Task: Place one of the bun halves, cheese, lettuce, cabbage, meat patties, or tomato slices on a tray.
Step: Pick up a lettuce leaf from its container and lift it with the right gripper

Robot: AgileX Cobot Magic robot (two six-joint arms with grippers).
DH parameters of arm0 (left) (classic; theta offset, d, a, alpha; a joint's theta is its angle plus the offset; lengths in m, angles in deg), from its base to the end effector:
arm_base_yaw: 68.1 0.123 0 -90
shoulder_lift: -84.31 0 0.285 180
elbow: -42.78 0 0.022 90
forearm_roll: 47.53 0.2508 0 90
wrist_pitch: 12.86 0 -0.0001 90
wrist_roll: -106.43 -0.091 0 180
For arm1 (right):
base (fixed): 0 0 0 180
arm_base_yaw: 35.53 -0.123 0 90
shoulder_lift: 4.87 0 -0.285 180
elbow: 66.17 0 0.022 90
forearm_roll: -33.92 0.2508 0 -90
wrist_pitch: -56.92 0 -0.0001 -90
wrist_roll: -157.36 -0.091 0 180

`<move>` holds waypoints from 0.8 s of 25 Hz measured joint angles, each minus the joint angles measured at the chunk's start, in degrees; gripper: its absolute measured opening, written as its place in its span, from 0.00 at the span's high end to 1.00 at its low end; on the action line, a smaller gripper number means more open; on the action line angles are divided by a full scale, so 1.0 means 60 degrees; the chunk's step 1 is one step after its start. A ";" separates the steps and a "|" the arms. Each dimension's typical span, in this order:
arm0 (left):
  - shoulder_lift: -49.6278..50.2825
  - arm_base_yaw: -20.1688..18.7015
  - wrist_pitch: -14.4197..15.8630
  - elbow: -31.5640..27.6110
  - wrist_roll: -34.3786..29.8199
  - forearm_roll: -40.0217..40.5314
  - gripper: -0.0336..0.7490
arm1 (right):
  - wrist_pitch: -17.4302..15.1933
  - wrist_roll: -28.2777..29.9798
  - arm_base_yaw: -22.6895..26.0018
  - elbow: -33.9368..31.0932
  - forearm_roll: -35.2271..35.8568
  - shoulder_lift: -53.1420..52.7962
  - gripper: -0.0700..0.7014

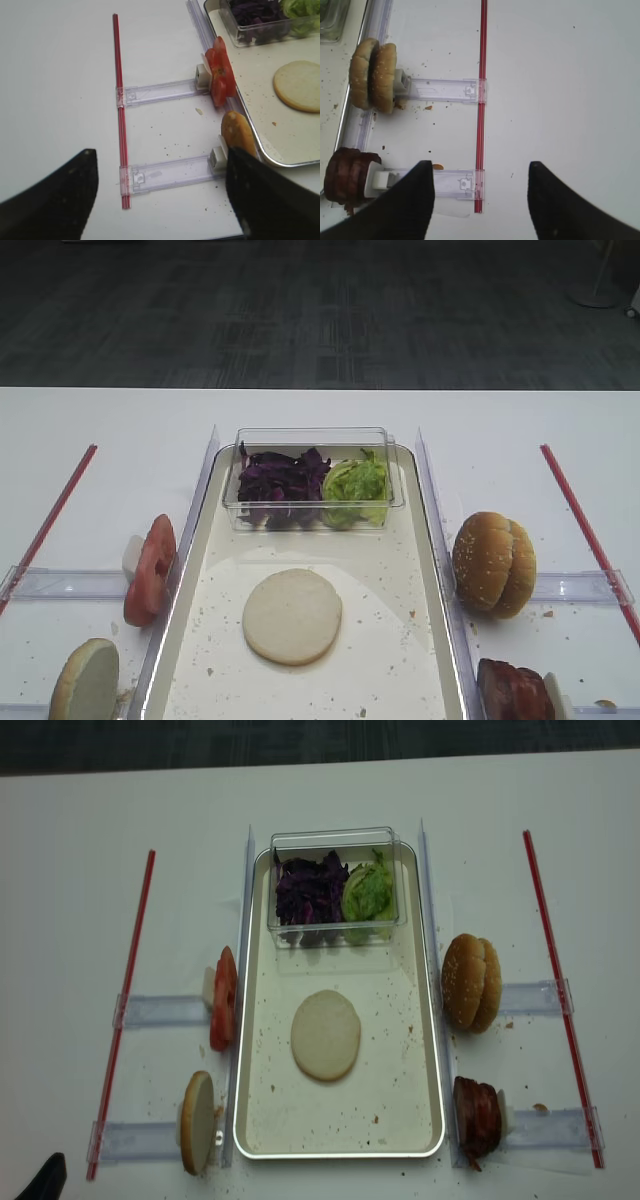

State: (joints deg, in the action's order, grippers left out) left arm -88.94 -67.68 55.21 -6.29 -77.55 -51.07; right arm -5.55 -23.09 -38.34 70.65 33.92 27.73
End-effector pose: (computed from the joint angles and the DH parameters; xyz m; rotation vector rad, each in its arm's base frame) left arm -0.0125 -0.0053 0.2649 0.0752 2.1594 -0.0310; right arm 0.0581 0.0028 0.2915 -0.0497 2.4126 0.0262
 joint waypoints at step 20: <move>0.0000 0.0000 0.0000 0.0000 0.0000 0.0000 0.33 | 0.0104 0.0391 0.0000 0.4243 0.0000 0.7563 0.33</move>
State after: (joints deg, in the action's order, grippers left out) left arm -88.94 -67.68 55.21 -6.29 -77.55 -51.07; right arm -4.93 -20.74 -38.34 96.11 33.92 73.10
